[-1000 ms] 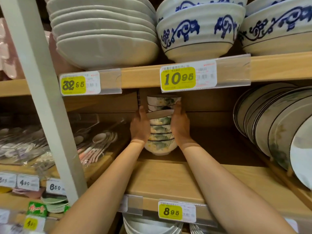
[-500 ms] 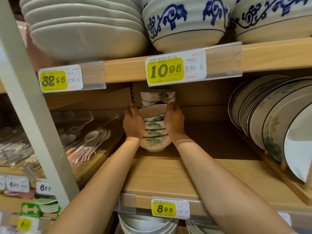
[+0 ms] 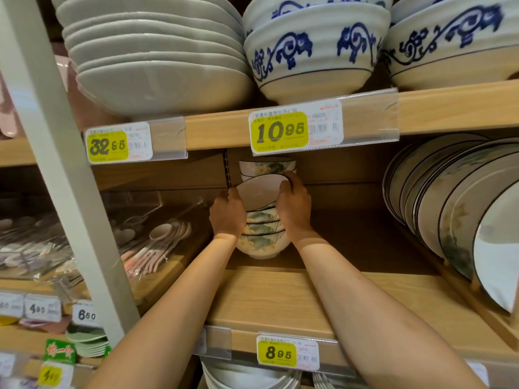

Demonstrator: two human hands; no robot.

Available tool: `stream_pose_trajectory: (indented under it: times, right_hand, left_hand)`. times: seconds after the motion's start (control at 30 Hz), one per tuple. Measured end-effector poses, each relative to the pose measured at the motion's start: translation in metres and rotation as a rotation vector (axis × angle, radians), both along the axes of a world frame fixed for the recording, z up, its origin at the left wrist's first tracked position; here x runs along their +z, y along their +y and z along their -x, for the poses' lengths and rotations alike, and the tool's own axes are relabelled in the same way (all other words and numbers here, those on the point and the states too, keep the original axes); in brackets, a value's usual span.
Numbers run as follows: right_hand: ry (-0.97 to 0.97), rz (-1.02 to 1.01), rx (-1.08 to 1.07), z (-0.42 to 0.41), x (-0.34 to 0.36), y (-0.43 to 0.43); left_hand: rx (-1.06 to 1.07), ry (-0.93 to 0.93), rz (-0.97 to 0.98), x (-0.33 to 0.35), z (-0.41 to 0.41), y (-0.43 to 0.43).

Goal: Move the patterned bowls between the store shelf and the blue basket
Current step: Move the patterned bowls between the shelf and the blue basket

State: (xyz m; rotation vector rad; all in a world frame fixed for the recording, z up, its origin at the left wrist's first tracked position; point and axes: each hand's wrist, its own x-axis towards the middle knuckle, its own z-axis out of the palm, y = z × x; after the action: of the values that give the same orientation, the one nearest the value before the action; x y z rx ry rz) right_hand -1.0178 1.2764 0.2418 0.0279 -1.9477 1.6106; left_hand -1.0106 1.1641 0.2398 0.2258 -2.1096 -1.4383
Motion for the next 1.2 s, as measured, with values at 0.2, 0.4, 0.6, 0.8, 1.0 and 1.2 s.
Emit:
stream_pose_trajectory:
  times: [0.2,0.4,0.6,0.8,1.0,1.2]
  right_hand:
    - [0.144,-0.217,-0.143,-0.003,0.005,0.0]
    - [0.171,-0.278,-0.143,-0.002,0.012,0.0]
    - [0.112,-0.318,-0.195,0.003,0.023,0.003]
    - [0.054,0.021,-0.19,0.006,0.048,0.019]
    - [-0.003,0.434,-0.035,0.003,0.066,0.051]
    - [-0.036,0.49,-0.129,-0.012,0.068,0.096]
  left_hand:
    - [-0.042,-0.004,-0.229,-0.004,-0.001,-0.001]
    - [-0.245,0.149,-0.322,0.016,-0.012,0.006]
    - [-0.174,0.085,0.003,0.009,0.0,0.003]
    - [-0.221,0.102,0.07,0.016,-0.002,-0.002]
    - [-0.393,0.208,-0.016,0.043,-0.019,0.025]
    - [-0.469,0.177,-0.275,0.046,-0.021,0.077]
